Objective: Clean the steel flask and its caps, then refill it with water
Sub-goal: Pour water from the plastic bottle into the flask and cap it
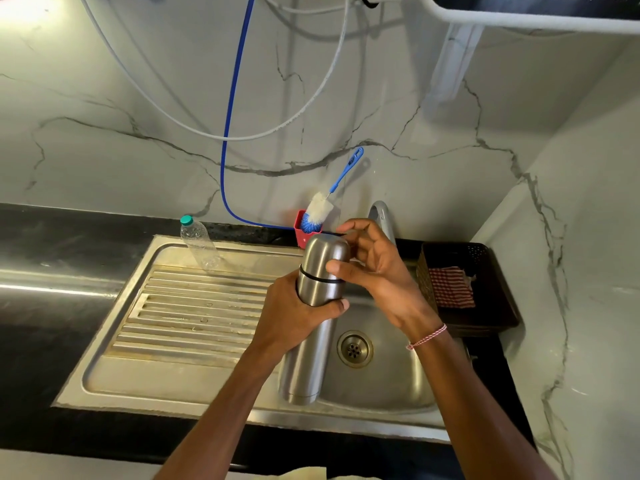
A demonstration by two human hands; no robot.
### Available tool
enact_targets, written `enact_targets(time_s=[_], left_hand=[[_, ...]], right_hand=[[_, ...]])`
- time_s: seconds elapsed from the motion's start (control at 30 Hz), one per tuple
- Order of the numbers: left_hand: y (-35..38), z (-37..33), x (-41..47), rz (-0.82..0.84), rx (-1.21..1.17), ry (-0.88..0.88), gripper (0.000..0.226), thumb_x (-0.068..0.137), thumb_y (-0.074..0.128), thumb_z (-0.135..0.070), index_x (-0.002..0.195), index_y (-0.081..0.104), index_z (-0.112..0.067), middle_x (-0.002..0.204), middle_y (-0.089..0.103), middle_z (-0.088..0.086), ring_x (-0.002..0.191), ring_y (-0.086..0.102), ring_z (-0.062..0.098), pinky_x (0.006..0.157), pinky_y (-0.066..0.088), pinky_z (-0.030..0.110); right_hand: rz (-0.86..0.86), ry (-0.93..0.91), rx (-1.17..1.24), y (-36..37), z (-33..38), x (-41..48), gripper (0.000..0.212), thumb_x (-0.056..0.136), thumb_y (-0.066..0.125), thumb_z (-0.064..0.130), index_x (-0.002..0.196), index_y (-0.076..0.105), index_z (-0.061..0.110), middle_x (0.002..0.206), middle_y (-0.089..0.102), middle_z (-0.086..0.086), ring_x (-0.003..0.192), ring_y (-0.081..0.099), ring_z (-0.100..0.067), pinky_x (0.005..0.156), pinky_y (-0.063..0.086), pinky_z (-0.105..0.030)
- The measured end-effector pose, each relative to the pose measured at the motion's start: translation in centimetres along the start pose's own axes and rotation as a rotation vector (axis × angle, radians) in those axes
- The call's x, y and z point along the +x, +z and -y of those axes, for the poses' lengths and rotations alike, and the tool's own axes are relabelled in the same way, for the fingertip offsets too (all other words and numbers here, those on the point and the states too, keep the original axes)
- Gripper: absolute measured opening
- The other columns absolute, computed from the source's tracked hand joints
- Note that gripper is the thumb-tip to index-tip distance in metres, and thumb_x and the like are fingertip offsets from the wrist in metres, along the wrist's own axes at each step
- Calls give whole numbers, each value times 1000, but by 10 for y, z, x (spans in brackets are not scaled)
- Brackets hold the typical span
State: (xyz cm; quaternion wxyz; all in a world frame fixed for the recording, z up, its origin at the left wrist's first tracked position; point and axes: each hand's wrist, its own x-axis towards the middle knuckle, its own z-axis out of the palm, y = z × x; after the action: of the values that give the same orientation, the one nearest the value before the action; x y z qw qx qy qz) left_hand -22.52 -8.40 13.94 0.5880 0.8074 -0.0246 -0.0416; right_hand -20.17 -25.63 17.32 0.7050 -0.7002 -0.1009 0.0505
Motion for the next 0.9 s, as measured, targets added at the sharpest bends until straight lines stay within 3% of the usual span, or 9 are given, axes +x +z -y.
enact_targets(time_s=[0.1,0.2,0.33,0.4,0.5,0.57,0.63,0.73,0.9], left_hand=[[0,-1,-1,37,-19,6,45,57,86,-48,90,69,-24,81,75,-3,73,72,14,70,61,35],[-2,0,-2,73,-52,1,45,60,87,-45,94,70,-21,83,76,1,76,73,19,74,61,38],[-3,0,-4,101,-54,5,38,63,88,-37,94,69,-24,83,76,-3,76,73,14,68,57,23],[-2,-1,-4,95,-20,19,40,61,87,-40,93,69,-25,82,76,-7,74,72,11,66,56,20],[-2,1,-6,101,-17,15,51,57,84,-49,98,72,-23,84,77,-4,76,74,13,71,60,31],[-4,2,-7,129,-35,6,52,57,84,-50,98,72,-20,86,77,-1,78,74,16,74,61,35],[-6,2,-9,182,-74,-16,53,57,85,-48,98,71,-18,88,77,3,82,74,20,76,60,34],[-8,0,-12,272,-140,-53,53,58,86,-44,102,71,-17,93,76,6,88,74,22,78,60,31],[-5,-5,-19,251,-85,-33,43,65,87,-32,103,69,-22,91,76,-2,84,73,12,71,55,18]], right_hand=[[29,5,-10,3,1,0,66,77,81,29,134,49,20,125,63,-10,119,61,-30,103,48,-57],[152,37,141,0,0,-4,57,92,67,15,145,44,14,136,58,-18,128,55,-38,107,43,-61],[140,29,107,-3,0,-5,58,89,71,5,142,50,15,130,61,-21,123,57,-40,105,45,-61],[18,17,-27,3,2,-4,61,79,85,14,132,58,21,119,66,-15,112,64,-30,97,53,-54],[-78,-30,-173,12,-1,-5,58,72,91,25,123,62,24,104,68,6,97,67,-11,85,59,-35],[14,-23,-112,12,-2,-6,60,78,84,30,131,57,22,119,67,3,111,66,-17,95,56,-42],[133,-6,63,7,-1,-8,60,87,75,21,141,50,18,131,63,-9,122,61,-30,102,51,-53],[224,7,221,6,1,-11,58,90,67,6,144,48,10,130,63,-23,121,60,-44,102,47,-63],[83,-92,20,13,-1,-11,41,85,77,12,123,64,6,117,68,-18,109,66,-36,92,57,-47]])
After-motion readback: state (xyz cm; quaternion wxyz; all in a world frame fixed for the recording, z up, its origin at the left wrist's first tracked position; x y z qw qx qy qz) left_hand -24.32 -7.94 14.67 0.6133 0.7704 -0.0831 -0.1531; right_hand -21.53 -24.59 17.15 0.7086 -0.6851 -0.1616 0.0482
